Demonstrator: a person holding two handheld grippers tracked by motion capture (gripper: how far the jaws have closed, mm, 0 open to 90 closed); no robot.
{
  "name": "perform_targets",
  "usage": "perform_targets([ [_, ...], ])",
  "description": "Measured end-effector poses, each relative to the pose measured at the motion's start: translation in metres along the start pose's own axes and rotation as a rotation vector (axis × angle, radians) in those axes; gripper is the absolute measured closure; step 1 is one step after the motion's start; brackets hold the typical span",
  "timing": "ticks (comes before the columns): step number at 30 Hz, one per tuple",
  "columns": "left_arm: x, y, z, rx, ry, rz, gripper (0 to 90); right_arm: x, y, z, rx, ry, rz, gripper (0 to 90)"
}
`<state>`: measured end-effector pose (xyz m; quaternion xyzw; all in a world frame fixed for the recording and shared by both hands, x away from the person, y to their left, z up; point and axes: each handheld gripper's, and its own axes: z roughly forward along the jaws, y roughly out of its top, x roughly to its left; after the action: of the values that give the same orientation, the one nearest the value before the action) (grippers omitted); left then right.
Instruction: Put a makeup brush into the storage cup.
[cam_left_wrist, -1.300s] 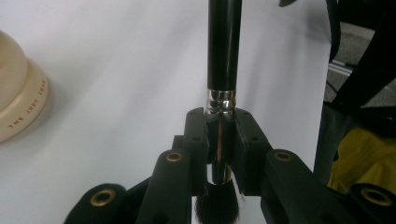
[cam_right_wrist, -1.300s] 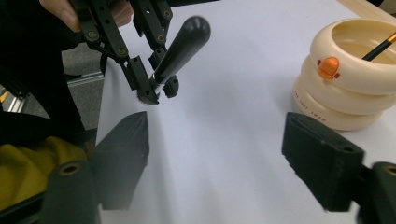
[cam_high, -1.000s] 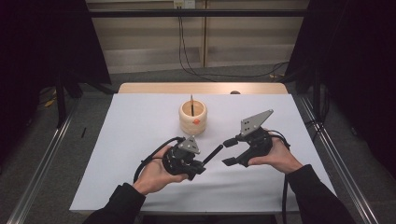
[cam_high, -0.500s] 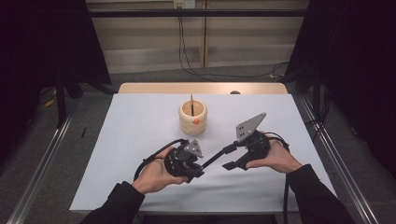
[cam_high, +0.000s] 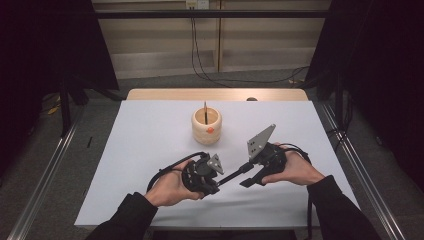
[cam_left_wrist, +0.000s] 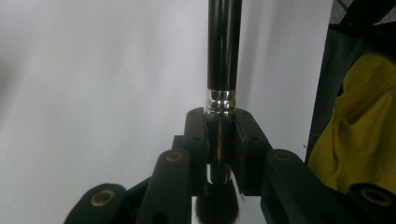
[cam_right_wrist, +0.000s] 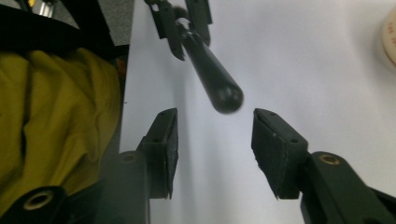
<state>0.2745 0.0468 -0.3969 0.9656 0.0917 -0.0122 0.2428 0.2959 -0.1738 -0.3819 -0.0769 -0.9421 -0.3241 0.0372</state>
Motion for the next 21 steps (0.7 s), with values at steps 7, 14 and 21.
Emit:
perform_targets([
  [7, -0.002, 0.006, 0.004, 0.059, -0.008, 0.055, 77.9, 0.001, 0.008, 0.006, 0.026, 0.016, -0.015, 56.4],
  [14, -0.004, 0.008, 0.010, 0.072, -0.011, 0.062, 77.8, 0.002, 0.010, 0.007, 0.041, 0.040, -0.017, 62.9],
  [21, -0.005, 0.011, 0.009, 0.065, -0.014, 0.067, 77.8, 0.002, 0.011, 0.012, 0.052, 0.070, -0.008, 76.3],
])
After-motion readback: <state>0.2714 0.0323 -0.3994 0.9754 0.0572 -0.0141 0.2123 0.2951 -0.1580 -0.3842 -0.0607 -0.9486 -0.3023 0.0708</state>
